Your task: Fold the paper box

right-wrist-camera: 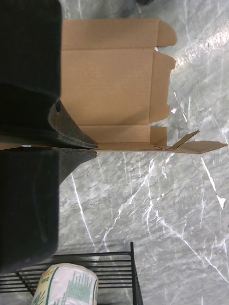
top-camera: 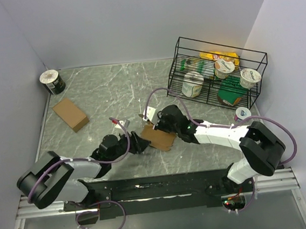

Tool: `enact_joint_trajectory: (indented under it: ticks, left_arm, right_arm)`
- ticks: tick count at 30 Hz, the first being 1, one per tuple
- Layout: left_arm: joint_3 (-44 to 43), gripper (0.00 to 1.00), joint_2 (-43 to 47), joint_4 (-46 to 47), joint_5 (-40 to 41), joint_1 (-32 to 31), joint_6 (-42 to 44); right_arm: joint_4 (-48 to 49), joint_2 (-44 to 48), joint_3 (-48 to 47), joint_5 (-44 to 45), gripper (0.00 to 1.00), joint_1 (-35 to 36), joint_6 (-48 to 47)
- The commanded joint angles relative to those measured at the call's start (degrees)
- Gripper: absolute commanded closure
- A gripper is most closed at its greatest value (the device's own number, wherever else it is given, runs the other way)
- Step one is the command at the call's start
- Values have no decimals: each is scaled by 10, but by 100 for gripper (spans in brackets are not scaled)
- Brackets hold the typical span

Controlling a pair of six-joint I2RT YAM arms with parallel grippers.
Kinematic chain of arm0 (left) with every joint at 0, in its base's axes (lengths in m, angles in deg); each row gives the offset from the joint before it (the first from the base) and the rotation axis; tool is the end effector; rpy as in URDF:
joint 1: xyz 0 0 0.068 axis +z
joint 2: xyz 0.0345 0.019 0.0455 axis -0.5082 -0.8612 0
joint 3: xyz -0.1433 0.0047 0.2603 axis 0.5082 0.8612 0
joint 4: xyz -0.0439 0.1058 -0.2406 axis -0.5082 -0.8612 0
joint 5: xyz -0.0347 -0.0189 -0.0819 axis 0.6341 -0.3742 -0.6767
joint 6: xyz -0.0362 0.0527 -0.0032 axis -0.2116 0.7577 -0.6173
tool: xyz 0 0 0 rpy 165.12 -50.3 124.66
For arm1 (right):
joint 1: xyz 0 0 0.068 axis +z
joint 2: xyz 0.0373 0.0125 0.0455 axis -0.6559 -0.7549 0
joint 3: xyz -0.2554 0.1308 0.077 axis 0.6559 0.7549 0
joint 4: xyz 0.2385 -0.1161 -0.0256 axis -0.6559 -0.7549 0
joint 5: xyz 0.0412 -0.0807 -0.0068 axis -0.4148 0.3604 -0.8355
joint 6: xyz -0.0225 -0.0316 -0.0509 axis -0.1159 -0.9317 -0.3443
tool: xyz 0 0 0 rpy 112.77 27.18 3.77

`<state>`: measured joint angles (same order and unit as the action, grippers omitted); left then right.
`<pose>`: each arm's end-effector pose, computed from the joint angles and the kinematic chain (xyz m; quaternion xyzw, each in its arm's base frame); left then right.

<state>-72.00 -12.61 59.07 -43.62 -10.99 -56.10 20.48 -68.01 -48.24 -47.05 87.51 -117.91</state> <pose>0.1688 -0.1617 0.1637 0.0846 0.7828 -0.4456 0.4261 0.2251 0.2323 0.2234 -0.5286 0.6996 0.0380 0.4793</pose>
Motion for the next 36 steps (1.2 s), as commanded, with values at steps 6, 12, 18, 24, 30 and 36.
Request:
enact_joint_trajectory:
  ticks: [6,12,18,24,30,36]
  left_arm:
    - [-50,31,74,-4,2,100,1]
    - [-155,25,2,-74,-94,225,53]
    - [-285,28,-173,-85,-141,233,100]
    - [-372,30,-294,-122,-179,230,137]
    - [-395,31,-324,-157,-237,205,186]
    - [-369,33,-312,-157,-238,201,183]
  right_arm:
    - [-60,-23,-15,-37,100,-16,10]
    - [-60,-26,-18,-38,100,-18,8]
    - [-60,-26,-18,-38,100,-20,9]
    - [-61,-29,-21,-39,100,-21,11]
    - [-61,-38,-26,-28,100,-21,7]
    - [-60,-60,-34,20,100,-17,-11]
